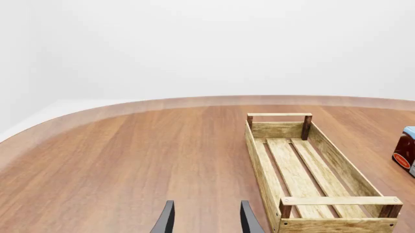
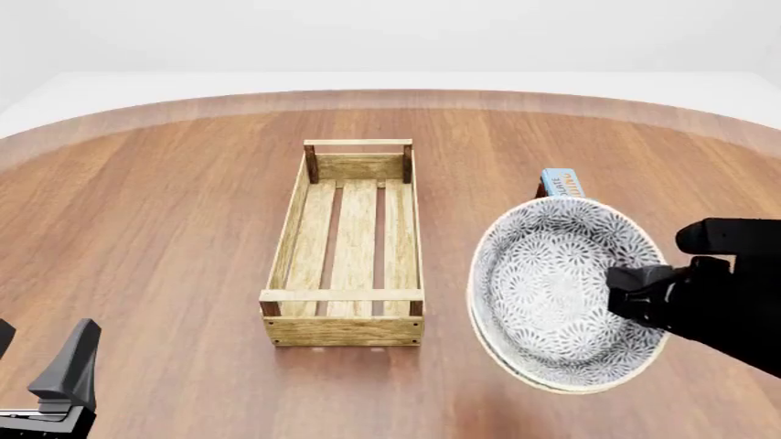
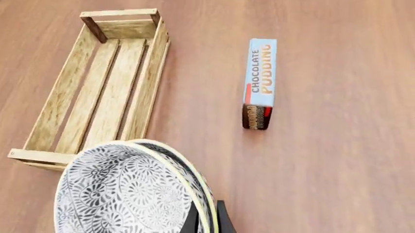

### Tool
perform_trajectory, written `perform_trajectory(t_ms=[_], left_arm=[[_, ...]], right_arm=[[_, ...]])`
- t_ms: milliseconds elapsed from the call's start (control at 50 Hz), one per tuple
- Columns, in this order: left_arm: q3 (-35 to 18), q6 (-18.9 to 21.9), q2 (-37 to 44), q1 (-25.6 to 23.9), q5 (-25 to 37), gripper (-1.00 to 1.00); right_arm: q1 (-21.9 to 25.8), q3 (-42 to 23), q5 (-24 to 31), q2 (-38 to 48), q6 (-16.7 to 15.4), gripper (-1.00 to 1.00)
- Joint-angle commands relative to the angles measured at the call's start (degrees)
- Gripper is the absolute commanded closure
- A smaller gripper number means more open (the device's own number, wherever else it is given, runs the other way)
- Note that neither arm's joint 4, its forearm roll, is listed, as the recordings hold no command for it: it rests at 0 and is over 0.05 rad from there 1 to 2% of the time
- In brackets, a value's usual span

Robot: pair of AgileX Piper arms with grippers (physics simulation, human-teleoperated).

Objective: Stack the left bowl on the right bowl and place them in the tray.

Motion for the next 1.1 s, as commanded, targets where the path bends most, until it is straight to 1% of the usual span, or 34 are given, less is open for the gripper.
perform_trajectory(t_ms=[20, 80, 140, 180, 220, 340, 440, 520, 560, 620, 640, 760, 880, 940, 1100], left_arm=[[0.0, 0.0, 0.0, 0.0, 0.0, -1.0], [0.0, 0.0, 0.0, 0.0, 0.0, -1.0], [0.0, 0.0, 0.0, 0.0, 0.0, -1.0], [0.0, 0.0, 0.0, 0.0, 0.0, -1.0], [0.0, 0.0, 0.0, 0.0, 0.0, -1.0], [0.0, 0.0, 0.0, 0.0, 0.0, -1.0], [0.0, 0.0, 0.0, 0.0, 0.0, -1.0], [0.0, 0.0, 0.0, 0.0, 0.0, -1.0], [0.0, 0.0, 0.0, 0.0, 0.0, -1.0], [0.0, 0.0, 0.0, 0.0, 0.0, -1.0], [0.0, 0.0, 0.0, 0.0, 0.0, -1.0], [0.0, 0.0, 0.0, 0.0, 0.0, -1.0], [0.0, 0.0, 0.0, 0.0, 0.0, -1.0], [0.0, 0.0, 0.0, 0.0, 0.0, -1.0], [0.0, 0.0, 0.0, 0.0, 0.0, -1.0]], right_arm=[[2.9, -8.6, 2.8, 0.8, -1.7, 1.0], [4.1, -11.1, 2.3, 2.6, -1.8, 1.0], [4.8, -12.1, 2.1, 3.6, -1.9, 1.0], [5.3, -12.9, 1.0, 5.3, -1.7, 1.0], [6.1, -15.1, -0.1, 8.0, -1.6, 1.0], [7.0, -17.1, -2.4, 12.2, -1.3, 1.0], [8.8, -19.2, -4.5, 16.5, -0.7, 1.0], [10.4, -22.3, -7.1, 21.6, 0.9, 1.0], [12.8, -23.2, -8.5, 23.4, 1.7, 1.0], [12.8, -24.2, -9.7, 25.9, 1.6, 1.0], [12.8, -25.0, -10.7, 27.4, 2.2, 1.0], [13.9, -28.0, -12.4, 31.9, 2.9, 1.0], [15.4, -31.7, -14.5, 37.0, 5.3, 1.0], [15.6, -32.7, -15.5, 38.9, 6.0, 1.0], [16.6, -35.4, -15.9, 42.7, 6.6, 1.0]])
